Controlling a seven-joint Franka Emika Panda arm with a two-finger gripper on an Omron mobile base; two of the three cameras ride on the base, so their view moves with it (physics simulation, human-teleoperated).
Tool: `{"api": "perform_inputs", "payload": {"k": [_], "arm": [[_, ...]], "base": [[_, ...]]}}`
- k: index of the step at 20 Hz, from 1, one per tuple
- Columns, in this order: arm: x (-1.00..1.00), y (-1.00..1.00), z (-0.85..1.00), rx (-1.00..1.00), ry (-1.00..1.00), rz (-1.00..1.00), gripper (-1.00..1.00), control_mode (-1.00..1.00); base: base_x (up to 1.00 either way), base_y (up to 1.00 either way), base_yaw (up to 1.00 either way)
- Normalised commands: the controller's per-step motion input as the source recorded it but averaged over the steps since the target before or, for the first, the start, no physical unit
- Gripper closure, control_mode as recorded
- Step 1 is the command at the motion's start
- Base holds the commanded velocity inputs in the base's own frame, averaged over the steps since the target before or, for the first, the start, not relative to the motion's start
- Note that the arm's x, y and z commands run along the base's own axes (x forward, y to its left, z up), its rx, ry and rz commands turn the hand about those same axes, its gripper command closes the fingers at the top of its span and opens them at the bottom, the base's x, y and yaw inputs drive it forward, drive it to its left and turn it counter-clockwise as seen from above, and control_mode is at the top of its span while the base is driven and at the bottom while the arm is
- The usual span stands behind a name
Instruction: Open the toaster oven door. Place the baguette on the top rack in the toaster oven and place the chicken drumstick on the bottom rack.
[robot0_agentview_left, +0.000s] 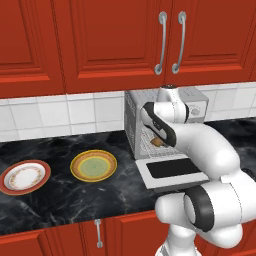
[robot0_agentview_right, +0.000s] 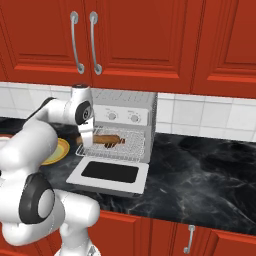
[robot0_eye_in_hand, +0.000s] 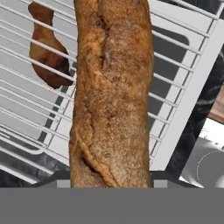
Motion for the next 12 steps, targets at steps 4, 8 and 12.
{"api": "perform_inputs", "payload": {"k": [4, 8, 12], "arm": [[-0.42, -0.1, -0.46, 0.0, -0.15, 0.03, 1.0, -1.0], [-0.08, -0.03, -0.15, 0.0, -0.13, 0.1, 1.0, -1.0], [-0.04, -0.15, 0.0, 0.0, -0.04, 0.07, 1.0, -1.0]], "base": [[0.0, 0.0, 0.0], [0.0, 0.0, 0.0], [0.0, 0.0, 0.0]]}}
